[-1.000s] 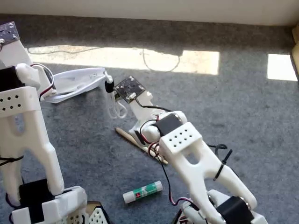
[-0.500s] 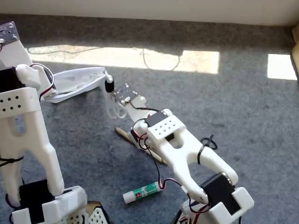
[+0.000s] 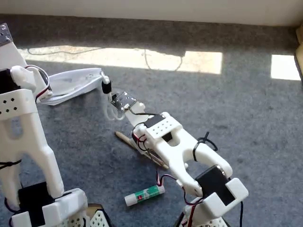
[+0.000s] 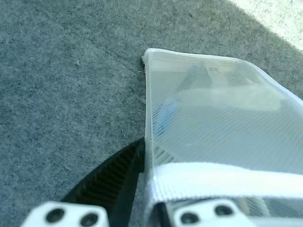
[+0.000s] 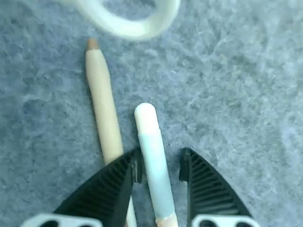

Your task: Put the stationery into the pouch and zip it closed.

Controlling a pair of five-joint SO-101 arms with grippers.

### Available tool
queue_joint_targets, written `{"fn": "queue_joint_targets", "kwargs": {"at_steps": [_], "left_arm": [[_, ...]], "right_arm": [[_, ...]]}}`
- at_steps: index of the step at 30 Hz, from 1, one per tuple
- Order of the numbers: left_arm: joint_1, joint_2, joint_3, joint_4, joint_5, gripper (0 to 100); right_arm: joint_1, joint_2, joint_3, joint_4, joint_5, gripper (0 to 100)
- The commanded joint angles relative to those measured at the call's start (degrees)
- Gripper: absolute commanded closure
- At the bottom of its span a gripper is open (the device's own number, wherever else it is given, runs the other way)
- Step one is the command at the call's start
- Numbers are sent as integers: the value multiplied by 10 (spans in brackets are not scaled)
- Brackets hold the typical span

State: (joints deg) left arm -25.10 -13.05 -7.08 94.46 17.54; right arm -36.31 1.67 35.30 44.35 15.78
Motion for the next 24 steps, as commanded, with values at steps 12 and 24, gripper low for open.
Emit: {"fn": "queue_joint_targets", "kwargs": {"at_steps": [12, 24], "left_arm": [[-8, -25, -4, -13, -1, 994], [9, -25, -7, -11, 0, 994]], "right_arm": [[20, 7, -6, -18, 12, 991], [77, -143, 1, -16, 12, 994]]}}
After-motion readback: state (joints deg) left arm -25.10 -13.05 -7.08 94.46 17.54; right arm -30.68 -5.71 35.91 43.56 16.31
